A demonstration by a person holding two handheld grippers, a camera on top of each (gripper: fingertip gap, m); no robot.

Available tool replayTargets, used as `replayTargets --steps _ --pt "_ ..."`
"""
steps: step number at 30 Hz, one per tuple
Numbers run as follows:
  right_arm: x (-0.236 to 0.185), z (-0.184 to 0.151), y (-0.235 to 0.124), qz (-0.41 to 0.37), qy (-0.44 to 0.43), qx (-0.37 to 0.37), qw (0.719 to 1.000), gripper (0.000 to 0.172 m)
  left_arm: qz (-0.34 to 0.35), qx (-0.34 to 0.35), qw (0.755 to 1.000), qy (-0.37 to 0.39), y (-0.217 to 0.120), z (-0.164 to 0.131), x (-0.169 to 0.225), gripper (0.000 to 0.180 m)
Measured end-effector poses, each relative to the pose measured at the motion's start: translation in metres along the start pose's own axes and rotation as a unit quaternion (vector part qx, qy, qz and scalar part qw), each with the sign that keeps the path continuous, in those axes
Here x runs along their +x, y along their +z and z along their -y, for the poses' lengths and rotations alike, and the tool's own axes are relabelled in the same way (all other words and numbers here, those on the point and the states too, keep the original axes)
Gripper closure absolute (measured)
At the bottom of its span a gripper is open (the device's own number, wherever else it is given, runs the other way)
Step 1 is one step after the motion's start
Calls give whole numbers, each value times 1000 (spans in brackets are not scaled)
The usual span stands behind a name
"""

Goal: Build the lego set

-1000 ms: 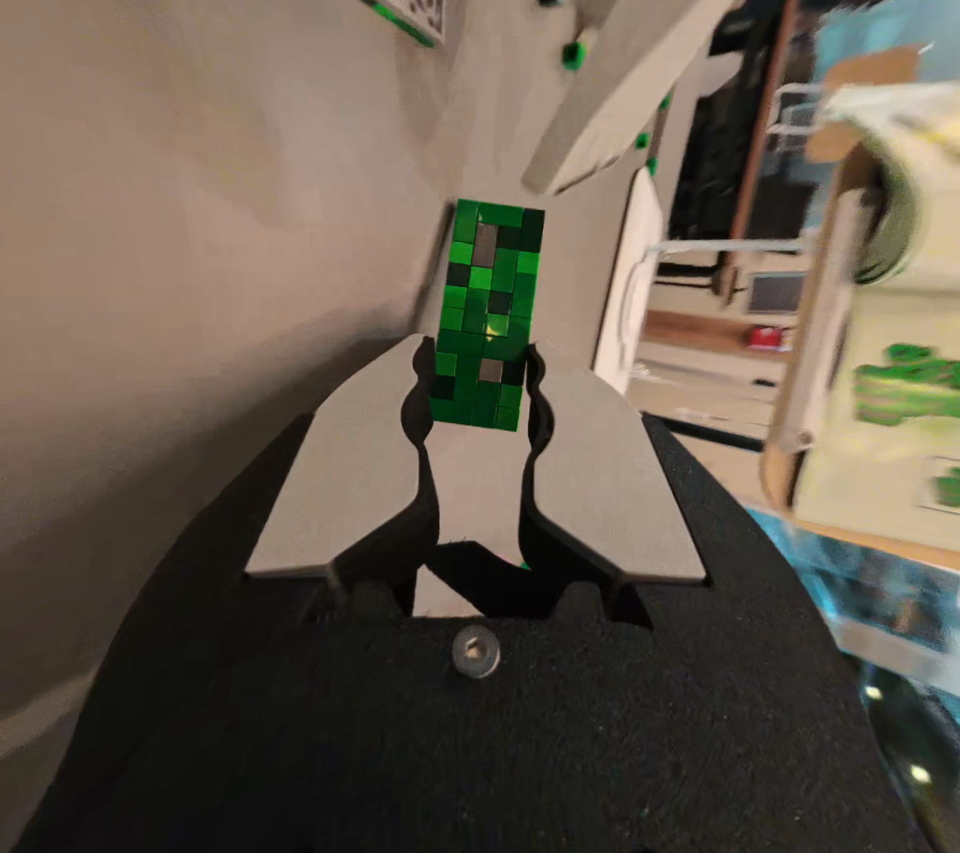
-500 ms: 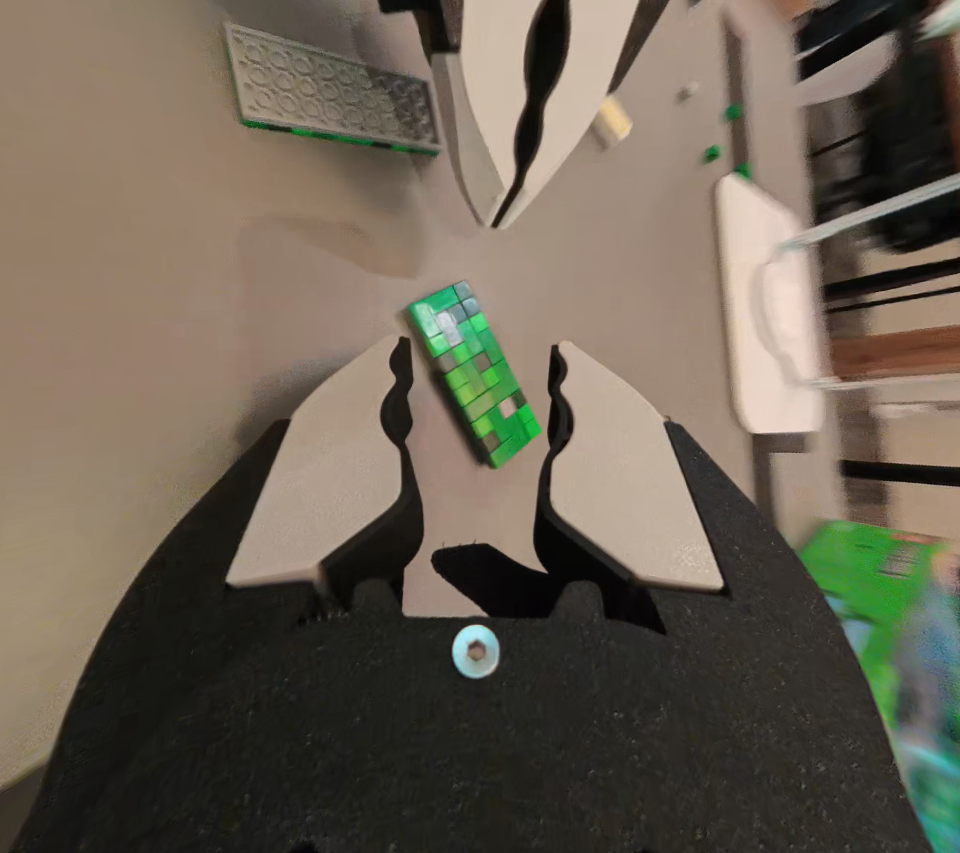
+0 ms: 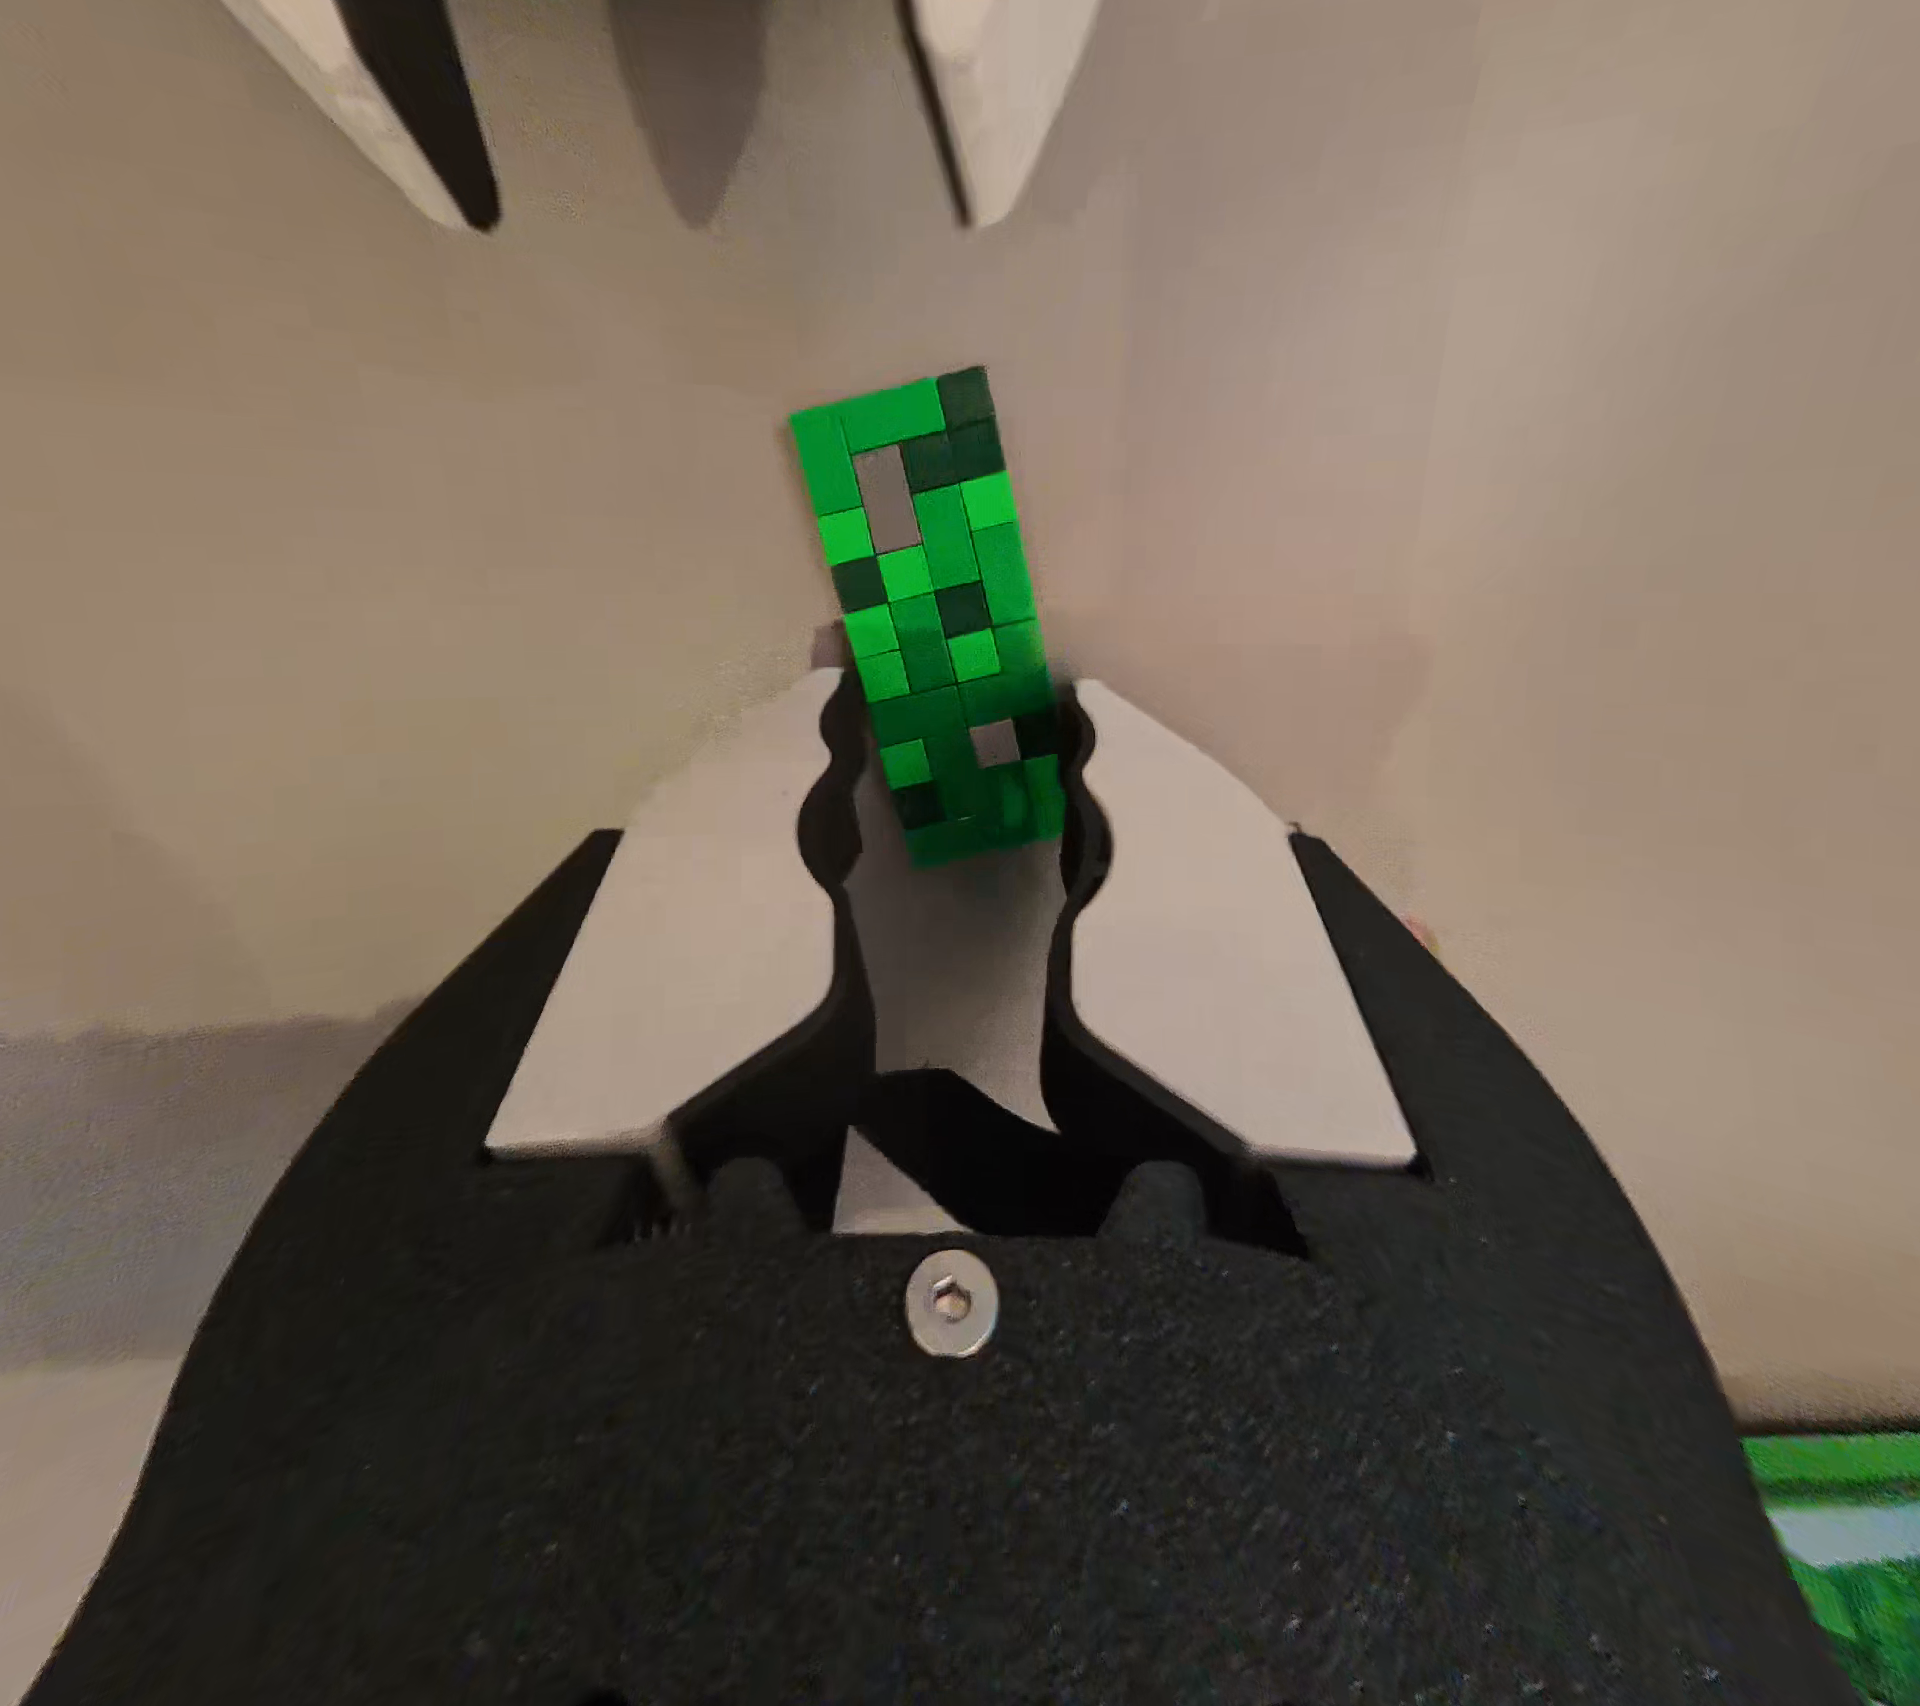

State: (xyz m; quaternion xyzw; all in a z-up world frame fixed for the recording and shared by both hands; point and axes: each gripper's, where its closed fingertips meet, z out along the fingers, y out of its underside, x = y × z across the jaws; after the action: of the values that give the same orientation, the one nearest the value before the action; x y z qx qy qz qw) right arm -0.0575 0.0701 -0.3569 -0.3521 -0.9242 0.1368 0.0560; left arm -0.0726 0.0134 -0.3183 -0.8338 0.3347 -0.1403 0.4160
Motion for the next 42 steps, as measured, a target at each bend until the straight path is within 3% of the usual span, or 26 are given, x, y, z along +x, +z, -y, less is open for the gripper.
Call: replayTargets --steps 3,6,9,15,24,29,31,33,35,38,39,42 --pt "-7 5 1 19 -6 2 1000 137 49 -27 992 114 -2 -5 2 123" --pt "-10 9 1 41 12 30 999 137 117 -72 950 280 1 -9 -2 125" --pt "-13 10 -2 79 47 55 994 137 126 -112 913 371 10 -15 -2 128" --pt "-14 9 -6 132 98 88 982 138 139 -115 879 441 25 -15 -7 153" --pt "-12 5 -12 171 154 132 964 138 180 -124 846 486 32 -13 -16 170" --pt "-10 8 -14 197 186 166 948 138 206 -99 867 443 29 -7 -23 173" --pt "-4 12 -19 163 179 186 952 136 199 -78 902 374 23 -4 -27 174" --pt "10 16 -33 65 140 213 965 124 179 -59 944 269 15 -3 -32 175" --pt "21 24 -55 -52 97 253 961 114 143 -38 978 146 6 -2 -35 175" --pt "29 29 -78 -259 1 228 939 104 46 -7 998 -32 -5 2 -29 175" --pt "23 32 -77 -289 -31 209 934 107 2 5 997 -74 -8 6 -23 175" --pt "-3 40 -57 -216 -38 172 960 117 -83 44 991 -91 -17 17 -9 175"
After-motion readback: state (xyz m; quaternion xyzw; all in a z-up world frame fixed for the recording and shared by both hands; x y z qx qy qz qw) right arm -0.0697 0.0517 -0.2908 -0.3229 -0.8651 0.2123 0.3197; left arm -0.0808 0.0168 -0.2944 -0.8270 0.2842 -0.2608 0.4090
